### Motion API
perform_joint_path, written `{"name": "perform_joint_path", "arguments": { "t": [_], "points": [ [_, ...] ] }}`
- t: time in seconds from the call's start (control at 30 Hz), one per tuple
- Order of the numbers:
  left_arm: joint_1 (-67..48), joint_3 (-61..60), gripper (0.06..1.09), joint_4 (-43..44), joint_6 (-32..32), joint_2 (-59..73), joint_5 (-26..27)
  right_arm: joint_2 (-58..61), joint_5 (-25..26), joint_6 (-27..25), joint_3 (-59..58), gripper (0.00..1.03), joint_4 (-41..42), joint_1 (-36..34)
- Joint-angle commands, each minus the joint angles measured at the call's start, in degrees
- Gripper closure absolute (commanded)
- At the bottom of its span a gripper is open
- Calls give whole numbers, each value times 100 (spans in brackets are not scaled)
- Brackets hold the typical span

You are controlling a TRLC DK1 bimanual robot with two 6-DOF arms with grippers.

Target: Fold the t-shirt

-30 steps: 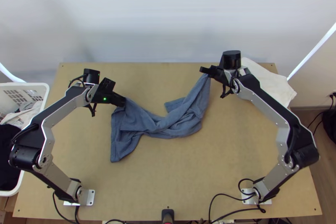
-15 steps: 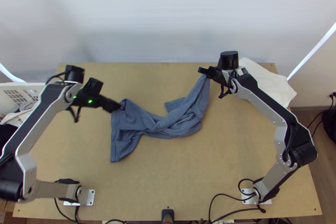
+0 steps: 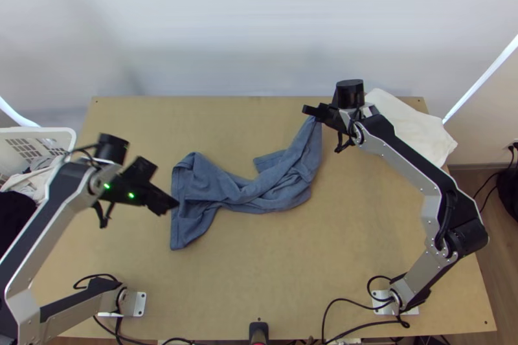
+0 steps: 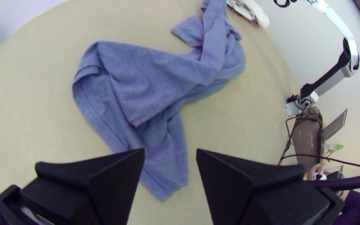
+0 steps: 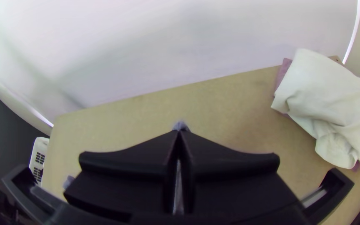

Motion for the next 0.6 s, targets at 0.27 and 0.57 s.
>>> {"name": "perform_joint_path", "arguments": {
  "t": [0.27, 0.57],
  "points": [
    [-1086, -846, 46, 1244, -1038, 227, -796, -316, -14, 78, -247, 100, 37, 17],
    [-1095, -1022, 46, 1718, -1117, 780, -998, -369, -14, 69, -308, 100, 54, -27]
  ]
}}
